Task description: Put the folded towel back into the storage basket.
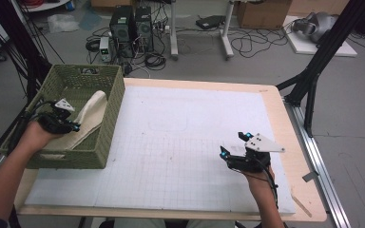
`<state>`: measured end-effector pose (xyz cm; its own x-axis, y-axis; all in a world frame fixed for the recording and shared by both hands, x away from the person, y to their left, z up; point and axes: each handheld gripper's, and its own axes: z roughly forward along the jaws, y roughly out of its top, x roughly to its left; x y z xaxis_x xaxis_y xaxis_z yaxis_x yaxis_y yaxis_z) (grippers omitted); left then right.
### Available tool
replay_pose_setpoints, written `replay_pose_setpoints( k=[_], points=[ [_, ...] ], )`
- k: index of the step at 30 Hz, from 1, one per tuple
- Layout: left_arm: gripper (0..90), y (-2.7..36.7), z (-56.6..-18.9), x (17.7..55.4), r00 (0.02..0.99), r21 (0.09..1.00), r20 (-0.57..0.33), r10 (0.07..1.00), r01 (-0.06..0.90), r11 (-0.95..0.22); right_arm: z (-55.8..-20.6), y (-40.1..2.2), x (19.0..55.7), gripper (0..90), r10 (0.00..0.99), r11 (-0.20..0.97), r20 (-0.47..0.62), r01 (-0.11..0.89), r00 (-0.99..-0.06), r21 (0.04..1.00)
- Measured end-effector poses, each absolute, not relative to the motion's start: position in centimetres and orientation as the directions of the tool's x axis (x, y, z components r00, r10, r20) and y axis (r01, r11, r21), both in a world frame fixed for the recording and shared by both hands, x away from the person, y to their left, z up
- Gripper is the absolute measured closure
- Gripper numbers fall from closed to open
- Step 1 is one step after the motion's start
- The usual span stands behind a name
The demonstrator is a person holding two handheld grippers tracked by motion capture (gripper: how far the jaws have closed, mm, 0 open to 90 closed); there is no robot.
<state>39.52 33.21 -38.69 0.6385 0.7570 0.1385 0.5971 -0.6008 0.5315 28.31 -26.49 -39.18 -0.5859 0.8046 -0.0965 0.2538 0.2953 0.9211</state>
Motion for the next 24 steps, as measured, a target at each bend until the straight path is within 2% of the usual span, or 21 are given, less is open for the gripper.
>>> replay_pose_setpoints(
  k=[4,7,10,11,16,19,21,22,23,24],
  points=[
    [85.9,33.2,-39.6,39.5,0.666,0.451,0.100,0.740,0.632,-0.630,-39.2,-26.5,28.4,18.2,0.805,0.298,-0.101,0.251,-0.585,0.921],
    [77.9,33.3,-40.3,39.8,0.671,0.408,0.050,0.740,0.663,-0.628,-39.2,-26.4,28.3,18.2,0.805,0.300,-0.101,0.256,-0.584,0.919],
    [71.1,33.5,-40.1,40.1,0.654,0.419,0.022,0.756,0.681,-0.601,-39.2,-26.5,28.3,18.2,0.806,0.299,-0.099,0.257,-0.583,0.919],
    [66.2,33.7,-40.0,40.1,0.640,0.432,-0.003,0.769,0.694,-0.576,-39.2,-26.5,28.3,18.2,0.807,0.299,-0.101,0.255,-0.582,0.919],
    [51.4,34.8,-38.8,40.2,0.587,0.540,-0.109,0.802,0.713,-0.448,-39.2,-26.7,28.3,18.3,0.808,0.298,-0.101,0.255,-0.580,0.920],
    [54.2,35.6,-37.8,40.1,0.565,0.645,-0.130,0.815,0.673,-0.363,-39.2,-26.6,28.3,18.4,0.806,0.302,-0.104,0.254,-0.582,0.919],
    [57.7,36.3,-37.2,40.0,0.510,0.707,-0.076,0.857,0.634,-0.314,-39.2,-26.5,28.3,18.5,0.804,0.308,-0.109,0.251,-0.585,0.918],
    [60.2,36.7,-37.0,40.0,0.431,0.713,-0.033,0.902,0.642,-0.281,-39.2,-26.5,28.3,18.5,0.804,0.308,-0.108,0.254,-0.585,0.917],
    [66.4,37.1,-37.2,40.3,0.341,0.678,0.004,0.940,0.690,-0.253,-39.2,-26.4,28.3,18.6,0.804,0.307,-0.105,0.258,-0.586,0.916],
    [69.0,37.6,-37.6,40.8,0.272,0.614,0.040,0.961,0.752,-0.239,-39.3,-26.4,28.3,18.7,0.802,0.310,-0.106,0.258,-0.588,0.915]
  ],
)
